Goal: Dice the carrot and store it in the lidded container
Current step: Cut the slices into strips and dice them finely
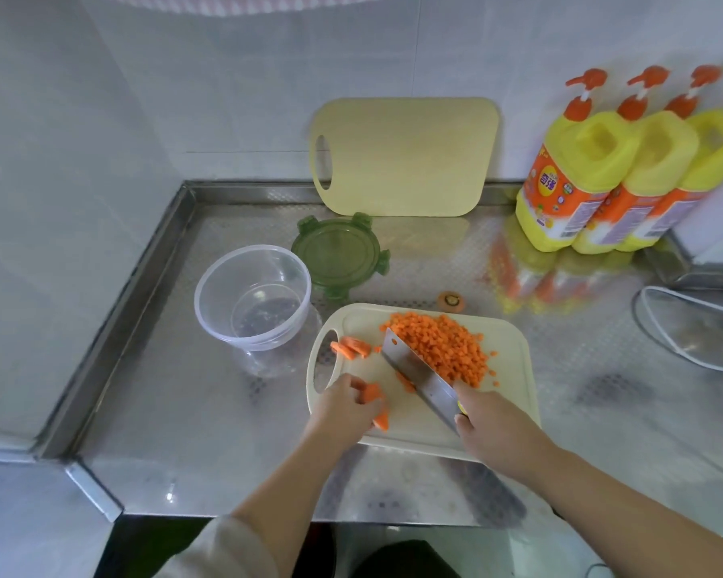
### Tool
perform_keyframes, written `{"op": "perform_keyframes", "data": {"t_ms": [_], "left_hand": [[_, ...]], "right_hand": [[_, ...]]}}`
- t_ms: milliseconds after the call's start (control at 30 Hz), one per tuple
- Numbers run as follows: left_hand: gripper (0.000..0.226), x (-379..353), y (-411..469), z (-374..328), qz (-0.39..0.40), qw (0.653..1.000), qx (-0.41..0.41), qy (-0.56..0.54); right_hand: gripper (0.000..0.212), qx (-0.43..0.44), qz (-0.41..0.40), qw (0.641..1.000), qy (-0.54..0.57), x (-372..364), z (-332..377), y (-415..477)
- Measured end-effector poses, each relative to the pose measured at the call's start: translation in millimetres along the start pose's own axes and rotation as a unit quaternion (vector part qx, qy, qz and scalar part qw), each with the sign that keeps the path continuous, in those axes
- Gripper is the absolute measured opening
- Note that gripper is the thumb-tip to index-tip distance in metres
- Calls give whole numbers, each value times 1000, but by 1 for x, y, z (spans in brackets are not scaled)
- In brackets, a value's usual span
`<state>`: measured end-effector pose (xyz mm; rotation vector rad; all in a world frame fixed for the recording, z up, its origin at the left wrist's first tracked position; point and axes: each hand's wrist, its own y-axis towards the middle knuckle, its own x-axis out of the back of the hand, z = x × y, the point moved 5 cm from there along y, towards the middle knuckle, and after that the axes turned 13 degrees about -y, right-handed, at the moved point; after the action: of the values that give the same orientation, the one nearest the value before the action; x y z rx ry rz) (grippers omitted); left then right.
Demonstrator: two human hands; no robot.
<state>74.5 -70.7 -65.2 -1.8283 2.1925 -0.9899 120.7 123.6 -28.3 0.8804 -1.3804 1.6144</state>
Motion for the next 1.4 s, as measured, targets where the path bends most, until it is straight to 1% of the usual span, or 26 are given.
{"op": "perform_keyframes", "data": {"t_ms": [33,100,200,267,300,367,467,500,567,633,733,800,833,867,900,933,967,1000,1067,1100,1133,1167,1233,1300,1333,1400], "left_hand": [[19,-1,-1,-1,-20,999,-17,25],[19,-1,-2,-2,-47,993,-50,91],[30,4,-5,-3,-64,980,-72,174],[35,9,-6,-7,-62,976,-83,191],[37,12,-6,-9,-51,974,-95,197],[45,11,-8,-12,4,963,-121,241],[66,5,-12,-13,67,929,-149,333],[67,3,-13,-14,76,915,-158,362],[60,-2,-14,-18,75,896,-178,401],[50,-5,-11,-20,61,900,-186,390],[43,-9,-8,-19,38,923,-169,343],[46,-10,-9,-19,30,936,-155,316],[52,-8,-12,-20,23,939,-153,306],[60,-7,-15,-24,9,938,-161,308],[67,-7,-18,-30,-10,926,-178,333],[74,-10,-21,-37,-23,903,-206,377],[79,-16,-25,-44,-24,878,-239,415],[82,-27,-29,-47,-7,853,-270,447],[89,-51,-30,-44,36,803,-315,504],[95,-59,-29,-42,40,791,-323,518],[99,-64,-28,-41,35,796,-313,517],[97,-67,-26,-39,39,799,-302,519],[85,-72,-21,-35,62,800,-288,523],[76,-72,-20,-37,80,806,-261,525],[74,-72,-21,-41,72,810,-266,518],[74,-71,-22,-47,63,827,-272,488]], "right_hand": [[20,-1,1,1000,5,1,0,-1],[29,-2,6,1000,7,3,-1,-3],[32,-5,13,1000,8,5,-1,-7],[32,-8,17,1000,5,7,0,-8],[32,-7,16,1000,4,8,0,-9],[27,-11,10,1000,3,11,1,-11],[28,-10,3,1000,1,16,4,-14],[29,-10,4,1000,-1,17,5,-15],[22,-7,4,1000,0,19,7,-15],[21,-6,-1,1000,2,20,7,-16],[23,-7,-9,1000,13,24,4,-17],[29,-12,-10,999,28,27,0,-18],[28,-17,-10,999,42,28,-2,-18],[22,-20,-12,998,59,29,-5,-18],[13,-27,-13,997,71,29,-9,-17],[6,-34,-12,996,80,30,-13,-15],[12,-44,-9,995,91,31,-15,-15],[17,-51,-3,993,104,32,-17,-14],[18,-59,9,987,147,34,-18,-14],[17,-59,14,985,163,36,-18,-16],[14,-59,17,983,172,38,-18,-17],[16,-59,17,983,176,41,-18,-18],[22,-62,11,983,174,46,-19,-20],[23,-66,4,984,167,47,-22,-22],[23,-70,5,984,165,47,-24,-23],[22,-73,9,984,164,47,-26,-23]]}}
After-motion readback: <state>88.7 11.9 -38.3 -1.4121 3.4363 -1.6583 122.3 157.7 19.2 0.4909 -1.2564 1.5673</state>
